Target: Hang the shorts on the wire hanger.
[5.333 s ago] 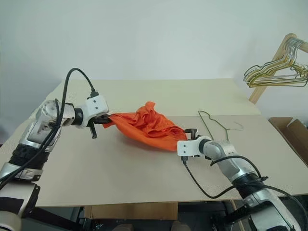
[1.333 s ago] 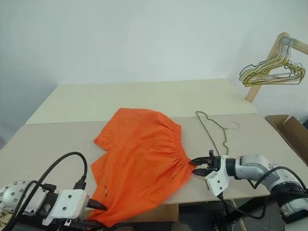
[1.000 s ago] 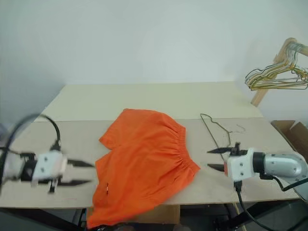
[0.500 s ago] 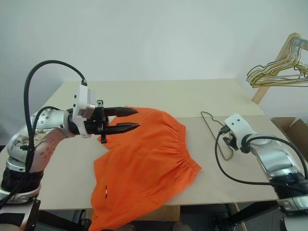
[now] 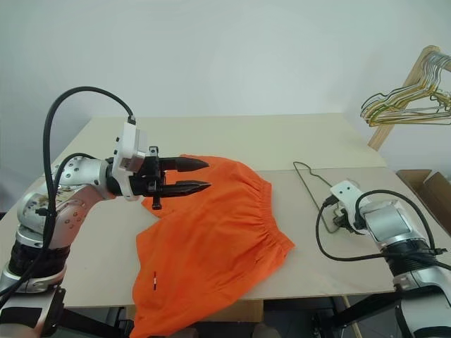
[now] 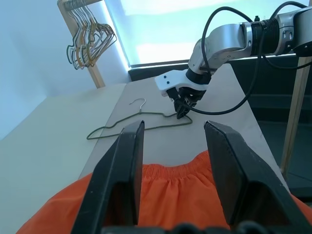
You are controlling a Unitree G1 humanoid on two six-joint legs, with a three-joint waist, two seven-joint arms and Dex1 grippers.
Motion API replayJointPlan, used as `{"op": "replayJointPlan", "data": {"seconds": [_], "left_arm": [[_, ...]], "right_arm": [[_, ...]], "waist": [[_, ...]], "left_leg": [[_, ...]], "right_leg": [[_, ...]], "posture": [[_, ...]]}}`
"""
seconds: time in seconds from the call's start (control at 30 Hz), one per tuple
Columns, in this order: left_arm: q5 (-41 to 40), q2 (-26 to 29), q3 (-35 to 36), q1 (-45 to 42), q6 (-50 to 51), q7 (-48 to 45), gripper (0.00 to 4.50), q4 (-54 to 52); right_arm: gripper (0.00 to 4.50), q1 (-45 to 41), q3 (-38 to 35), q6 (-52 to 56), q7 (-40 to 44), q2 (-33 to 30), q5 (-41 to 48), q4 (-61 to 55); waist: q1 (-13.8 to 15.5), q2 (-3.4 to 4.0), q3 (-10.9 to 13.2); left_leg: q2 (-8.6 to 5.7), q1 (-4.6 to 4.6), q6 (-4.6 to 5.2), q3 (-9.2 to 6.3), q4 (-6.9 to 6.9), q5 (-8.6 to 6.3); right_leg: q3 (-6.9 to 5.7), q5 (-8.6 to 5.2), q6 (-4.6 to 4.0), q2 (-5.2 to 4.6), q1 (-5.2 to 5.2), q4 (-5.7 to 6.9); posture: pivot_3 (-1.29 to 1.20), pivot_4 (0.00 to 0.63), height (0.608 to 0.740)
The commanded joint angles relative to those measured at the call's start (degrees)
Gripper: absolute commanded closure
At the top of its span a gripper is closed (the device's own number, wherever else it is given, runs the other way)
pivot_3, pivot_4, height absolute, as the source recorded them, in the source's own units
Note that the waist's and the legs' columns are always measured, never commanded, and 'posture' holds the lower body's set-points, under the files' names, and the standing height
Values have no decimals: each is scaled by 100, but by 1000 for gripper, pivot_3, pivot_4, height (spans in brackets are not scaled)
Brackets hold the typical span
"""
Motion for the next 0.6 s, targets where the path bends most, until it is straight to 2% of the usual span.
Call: {"op": "replayJointPlan", "data": {"seconds": [0.03, 0.07, 0.3, 0.5, 0.6], "left_arm": [[-33, 36, 31, -145, -3, -68, 2391, -47], [-22, 39, 24, -151, -14, -90, 2391, -37], [-9, 46, 45, -172, -17, -158, 2391, -6], [21, 1, 26, -185, -23, -157, 2391, 57], [42, -13, -4, -223, -50, -203, 2391, 154]], "right_arm": [[4324, -160, -191, 129, -12, 171, -57, 360], [4485, -187, -232, 161, -44, 214, -80, 451], [4485, -197, -743, 649, -584, 424, -187, 355], [4485, -345, -2145, 2235, -1550, 918, -48, -790], [4485, -263, -2860, 2465, -1953, 1227, -51, -1703]], "waist": [[-14, -8, -7], [-12, -9, -8], [-10, -29, -24], [3, -17, -26], [-10, -9, -28]], "left_leg": [[0, 1, 0, 0, 0, 0], [1, 4, 0, 0, 0, 0], [-1, 3, 0, -1, 0, 0], [-1, -7, -1, -4, -3, 1], [-1, -15, -2, -4, -3, 1]], "right_leg": [[0, 0, 0, 0, 2, 0], [0, 1, -1, 0, 4, 0], [0, 3, 1, -2, 4, -1], [0, 3, 1, -2, -9, -1], [0, 3, 1, -3, -17, 1]], "posture": [[10, 0, 740], [9, 0, 740], [2, 0, 740], [-23, 0, 740], [-44, 0, 740]]}}
